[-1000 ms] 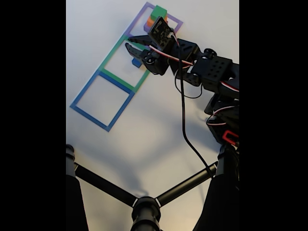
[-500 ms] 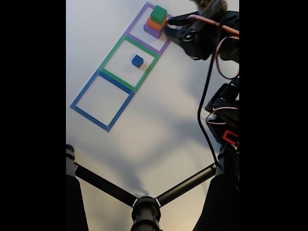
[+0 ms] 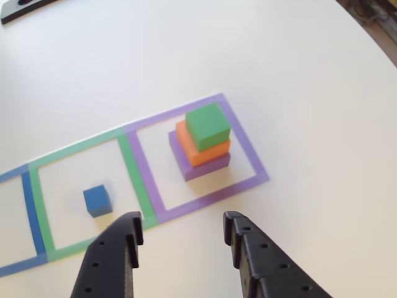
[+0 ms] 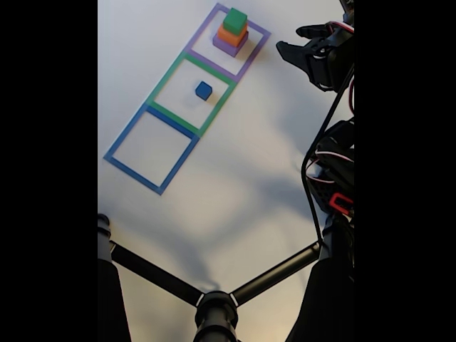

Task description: Tower of hanoi

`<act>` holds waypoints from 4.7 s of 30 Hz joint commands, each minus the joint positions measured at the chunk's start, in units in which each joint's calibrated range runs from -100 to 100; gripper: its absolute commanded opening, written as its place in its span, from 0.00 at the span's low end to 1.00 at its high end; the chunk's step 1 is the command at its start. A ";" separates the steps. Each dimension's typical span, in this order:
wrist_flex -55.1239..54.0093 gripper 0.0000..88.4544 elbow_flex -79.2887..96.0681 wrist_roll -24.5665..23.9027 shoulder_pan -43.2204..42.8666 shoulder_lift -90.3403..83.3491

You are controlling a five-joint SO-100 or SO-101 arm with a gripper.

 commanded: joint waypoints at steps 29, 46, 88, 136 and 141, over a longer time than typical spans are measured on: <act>-15.80 0.36 13.30 0.00 16.33 -0.67; -59.42 0.50 38.83 0.00 17.01 11.75; -119.97 0.50 45.83 0.00 9.54 51.97; -136.32 0.50 33.20 0.00 6.79 79.05; -137.04 0.50 33.10 0.00 6.79 79.94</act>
